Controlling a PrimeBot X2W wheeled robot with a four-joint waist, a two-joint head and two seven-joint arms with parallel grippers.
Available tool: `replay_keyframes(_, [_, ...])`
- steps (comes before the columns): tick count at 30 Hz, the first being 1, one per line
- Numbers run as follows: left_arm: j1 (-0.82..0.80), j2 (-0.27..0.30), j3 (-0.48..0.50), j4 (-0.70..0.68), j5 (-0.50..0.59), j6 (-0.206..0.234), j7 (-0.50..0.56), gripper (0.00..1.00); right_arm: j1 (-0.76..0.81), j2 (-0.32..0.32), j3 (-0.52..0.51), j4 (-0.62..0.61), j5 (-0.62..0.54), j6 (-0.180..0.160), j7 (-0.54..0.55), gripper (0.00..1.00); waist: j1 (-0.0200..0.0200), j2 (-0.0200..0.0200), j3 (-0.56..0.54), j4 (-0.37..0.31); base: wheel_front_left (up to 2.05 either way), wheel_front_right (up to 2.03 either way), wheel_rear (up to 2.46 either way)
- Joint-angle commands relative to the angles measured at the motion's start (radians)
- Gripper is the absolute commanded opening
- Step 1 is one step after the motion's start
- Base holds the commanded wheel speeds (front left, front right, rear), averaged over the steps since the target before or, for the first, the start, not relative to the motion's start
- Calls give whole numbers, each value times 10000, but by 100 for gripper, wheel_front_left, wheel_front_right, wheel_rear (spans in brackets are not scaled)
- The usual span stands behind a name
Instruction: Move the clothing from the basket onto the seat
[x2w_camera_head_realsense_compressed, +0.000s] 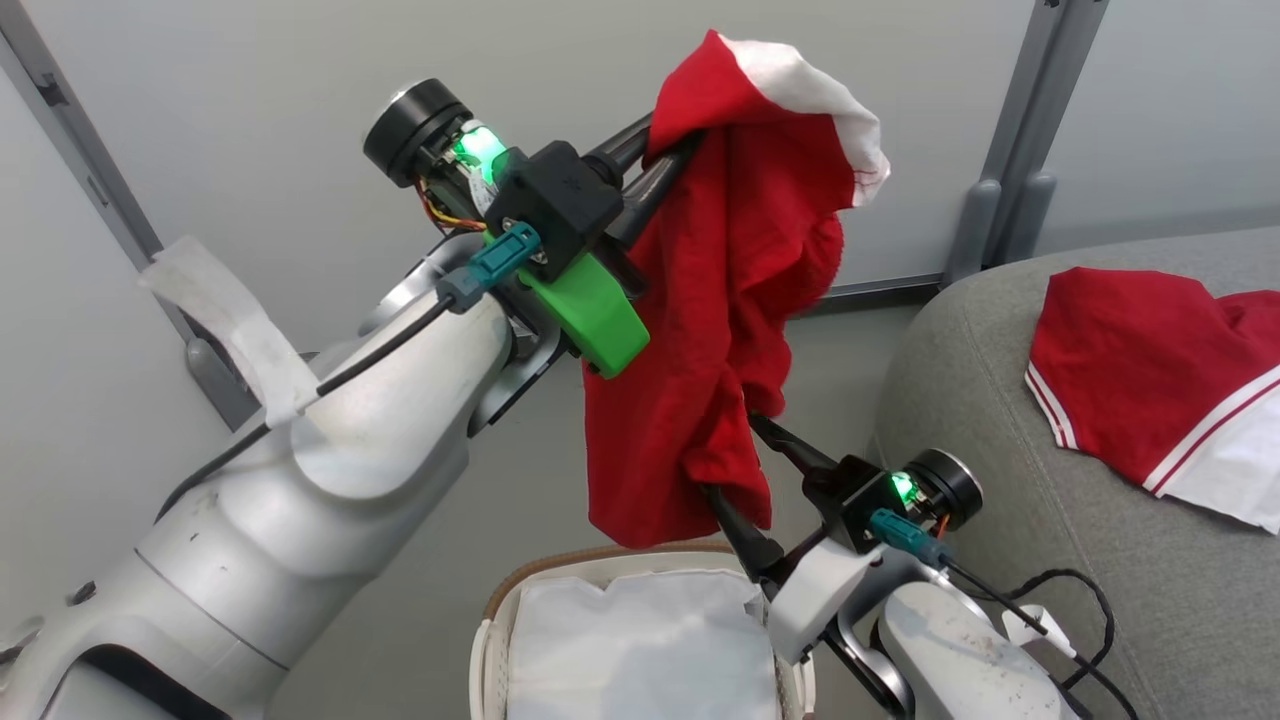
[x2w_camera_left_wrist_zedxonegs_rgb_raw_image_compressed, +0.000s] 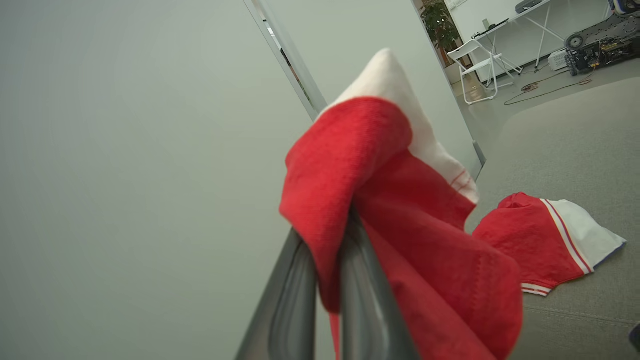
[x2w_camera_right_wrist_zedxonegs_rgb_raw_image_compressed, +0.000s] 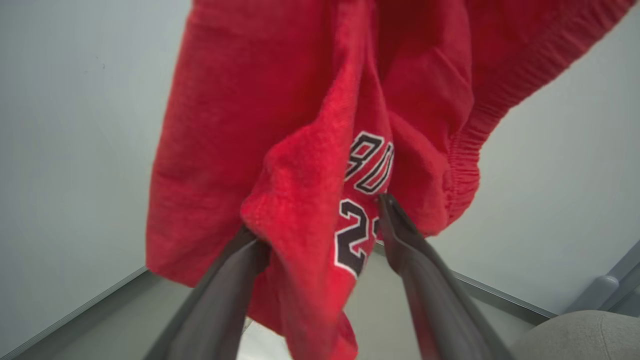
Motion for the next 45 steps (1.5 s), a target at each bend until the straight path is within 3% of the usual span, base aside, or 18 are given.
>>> replay_keyframes(1, [-185,-65,-46,-26,-94,8,-24,0,-163,-44,24,103,86,-11,-20,100,1,0,7,61,0,0,0])
replay_keyframes(4, [-115,-138,-213,-130,-207,8,-34,0,-416,-41,154,353,231,-11,-20,100,1,0,0,134,0,0,0])
replay_keyframes(5, [-83,-153,-250,-156,-241,8,-35,0,-500,-44,204,425,281,-11,-20,45,1,0,-2,153,0,0,0])
replay_keyframes(7, [-27,-170,-308,-198,-310,8,-33,0,-627,-41,339,554,362,-11,-20,0,1,0,-3,176,0,0,0])
replay_keyframes(21, [612,-48,-111,181,-678,15,-33,0,-814,-42,223,398,464,-11,-20,0,1,0,101,-13,0,0,0])
replay_keyframes(22, [698,-46,-72,222,-711,20,-33,15,-793,-39,180,343,471,-11,-20,0,1,0,118,-39,0,0,0])
replay_keyframes(23, [787,-32,-45,285,-752,24,-33,40,-780,-39,133,292,464,-11,-20,0,1,0,130,-60,0,0,0])
replay_keyframes(24, [881,-11,-34,355,-776,25,-33,78,-769,-42,67,239,453,-11,-20,0,1,0,142,-83,0,0,0])
replay_keyframes(25, [1004,6,-11,462,-839,29,-34,100,-751,-44,-12,193,415,-11,-20,0,1,0,157,-108,0,0,0])
replay_keyframes(36, [3010,-174,432,994,-1256,260,-35,100,-434,-41,-1456,-345,3,-11,-19,0,1,0,331,-269,0,0,0])
replay_keyframes(45, [4621,-498,1077,734,-821,464,-35,100,-244,-41,-2094,-617,-221,-11,-19,0,1,0,406,-458,0,0,0])
